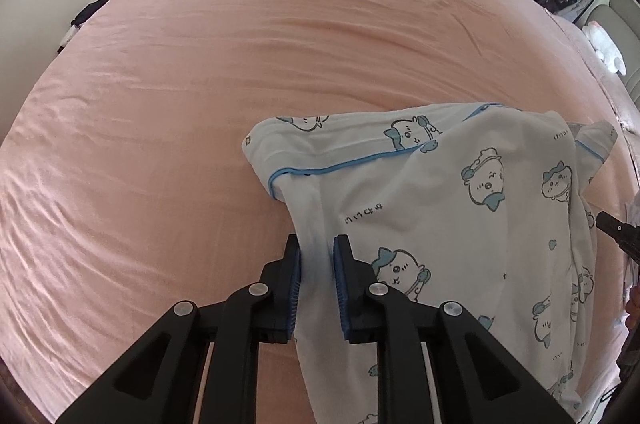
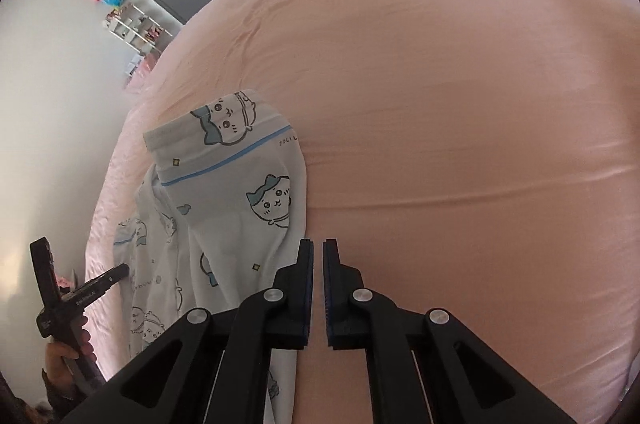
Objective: Fold clothes
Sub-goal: 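Open both grippers and release the pants, then move the left gripper to the pant leg cuff and grasp it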
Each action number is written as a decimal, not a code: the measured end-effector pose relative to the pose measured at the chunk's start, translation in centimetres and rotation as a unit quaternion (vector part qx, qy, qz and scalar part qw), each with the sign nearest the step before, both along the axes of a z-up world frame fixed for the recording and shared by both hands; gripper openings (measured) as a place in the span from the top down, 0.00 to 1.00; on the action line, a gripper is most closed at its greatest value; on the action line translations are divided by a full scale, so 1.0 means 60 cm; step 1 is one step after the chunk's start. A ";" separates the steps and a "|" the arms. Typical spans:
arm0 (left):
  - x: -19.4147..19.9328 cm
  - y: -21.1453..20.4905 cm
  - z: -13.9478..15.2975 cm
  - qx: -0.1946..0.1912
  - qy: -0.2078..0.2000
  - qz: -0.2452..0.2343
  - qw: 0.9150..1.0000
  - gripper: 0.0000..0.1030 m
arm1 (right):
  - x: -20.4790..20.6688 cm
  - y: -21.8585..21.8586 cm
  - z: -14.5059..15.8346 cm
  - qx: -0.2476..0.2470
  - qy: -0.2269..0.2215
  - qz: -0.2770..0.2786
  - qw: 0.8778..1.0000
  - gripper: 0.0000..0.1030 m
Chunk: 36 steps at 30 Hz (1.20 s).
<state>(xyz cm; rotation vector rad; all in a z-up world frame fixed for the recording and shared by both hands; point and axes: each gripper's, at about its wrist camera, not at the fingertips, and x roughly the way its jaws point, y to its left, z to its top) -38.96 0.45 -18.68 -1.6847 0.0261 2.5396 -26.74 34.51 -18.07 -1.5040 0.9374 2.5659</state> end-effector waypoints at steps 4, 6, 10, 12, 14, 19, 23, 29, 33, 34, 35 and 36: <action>0.006 0.013 0.028 0.000 0.006 -0.006 1.000 0.69 | 0.026 -0.001 0.008 -0.013 0.002 0.006 1.000 0.66; 0.010 0.020 0.045 0.004 0.012 -0.006 1.000 0.33 | 0.038 -0.005 0.010 -0.026 0.009 0.014 1.000 0.47; 0.020 0.049 0.077 -0.005 0.030 -0.013 0.999 0.10 | 0.052 -0.016 0.013 -0.037 0.014 0.029 0.999 0.43; 0.025 0.066 0.088 -0.011 0.032 -0.023 0.999 0.09 | 0.062 -0.016 0.015 -0.044 0.011 0.034 0.998 0.41; 0.032 0.083 0.096 -0.018 0.031 -0.035 0.999 0.09 | 0.078 -0.017 0.014 -0.056 0.011 0.035 0.998 0.40; 0.048 0.145 0.105 -0.039 0.025 -0.074 0.996 0.09 | 0.113 -0.022 0.006 -0.078 0.017 0.038 0.996 0.36; 0.053 0.200 0.112 -0.050 0.024 -0.104 0.993 0.09 | 0.141 -0.026 0.000 -0.090 0.021 0.037 0.995 0.35; 0.051 0.285 0.118 -0.076 0.027 -0.150 0.985 0.09 | 0.172 -0.027 -0.007 -0.107 0.033 0.031 0.993 0.35; 0.045 0.334 0.112 -0.092 0.025 -0.185 0.978 0.09 | 0.185 -0.027 -0.016 -0.112 0.039 0.037 0.992 0.35; 0.042 0.346 0.109 -0.095 0.025 -0.195 0.976 0.09 | 0.188 -0.026 -0.020 -0.115 0.040 0.041 0.992 0.35; 0.040 0.357 0.108 -0.099 0.025 -0.205 0.973 0.09 | 0.191 -0.026 -0.024 -0.115 0.040 0.044 0.992 0.35; 0.037 0.366 0.108 -0.103 0.026 -0.216 0.971 0.09 | 0.194 -0.027 -0.026 -0.113 0.043 0.048 0.992 0.35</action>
